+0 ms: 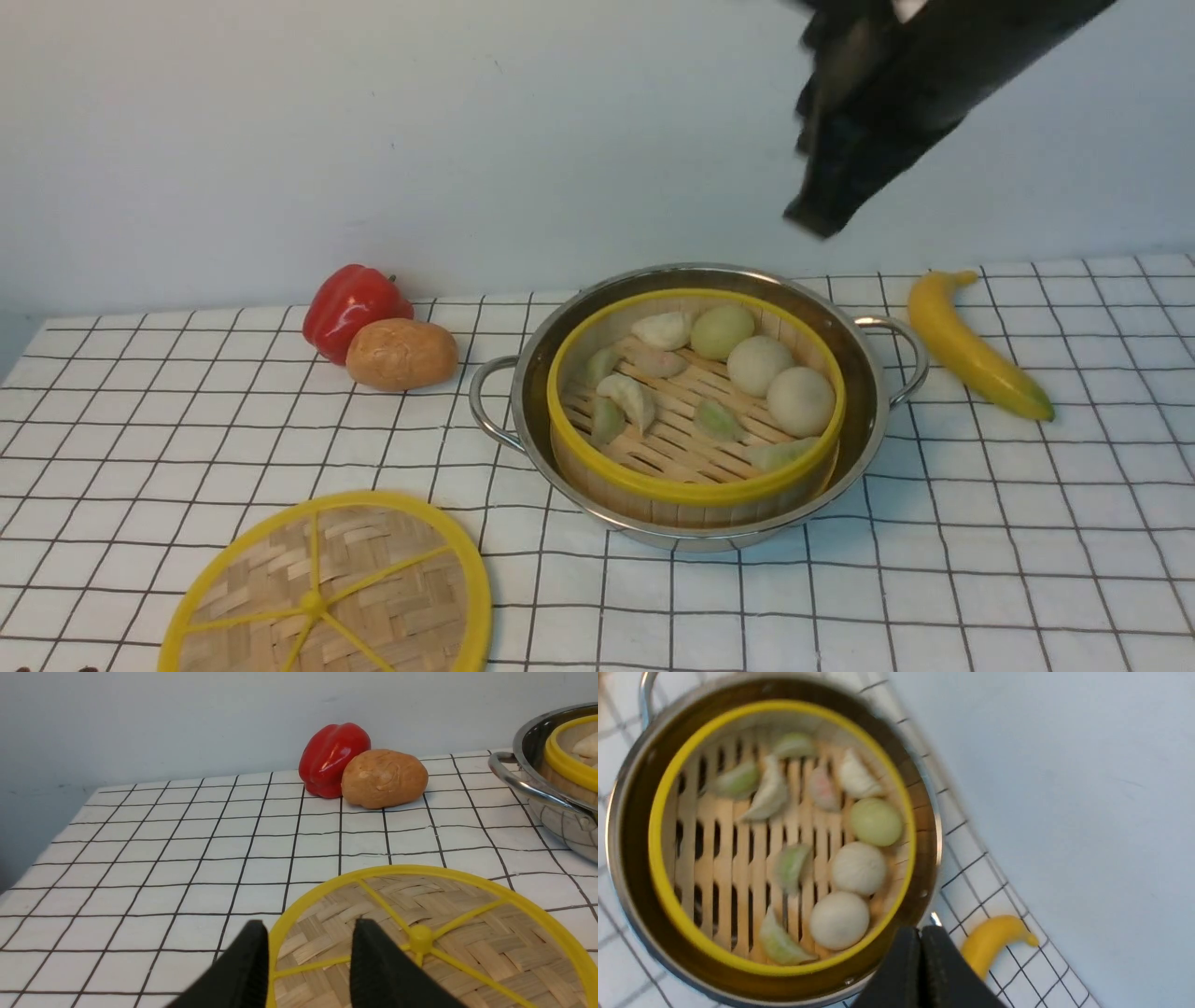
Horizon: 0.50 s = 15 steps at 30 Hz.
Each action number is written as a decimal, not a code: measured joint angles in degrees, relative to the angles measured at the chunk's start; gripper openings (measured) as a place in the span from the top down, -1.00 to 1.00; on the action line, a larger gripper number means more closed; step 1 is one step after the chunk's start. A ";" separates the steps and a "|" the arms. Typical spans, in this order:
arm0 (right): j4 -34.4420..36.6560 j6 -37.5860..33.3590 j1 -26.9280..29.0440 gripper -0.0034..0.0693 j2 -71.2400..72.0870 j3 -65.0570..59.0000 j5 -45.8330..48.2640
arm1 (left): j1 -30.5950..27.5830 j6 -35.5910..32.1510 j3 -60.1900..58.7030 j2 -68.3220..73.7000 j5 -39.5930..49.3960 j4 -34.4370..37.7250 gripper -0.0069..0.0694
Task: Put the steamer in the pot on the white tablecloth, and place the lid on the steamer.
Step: 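Grasp the bamboo steamer lid lying on the table by its centre knob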
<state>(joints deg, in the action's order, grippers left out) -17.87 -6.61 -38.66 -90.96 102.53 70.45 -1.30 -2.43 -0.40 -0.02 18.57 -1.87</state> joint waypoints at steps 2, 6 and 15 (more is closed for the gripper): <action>-0.99 8.99 0.00 0.95 4.35 0.00 0.00 | 0.00 0.00 0.00 0.00 0.00 0.00 0.18; -1.47 24.34 0.00 0.95 11.58 0.04 0.00 | 0.00 0.00 0.00 0.00 0.00 0.00 0.18; -3.04 37.31 0.00 0.92 20.33 0.04 0.05 | 0.00 0.00 0.00 0.00 0.00 0.00 0.18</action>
<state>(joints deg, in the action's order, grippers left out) -20.91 30.70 -38.66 -70.63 102.57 70.50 -1.30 -2.43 -0.40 -0.02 18.57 -1.87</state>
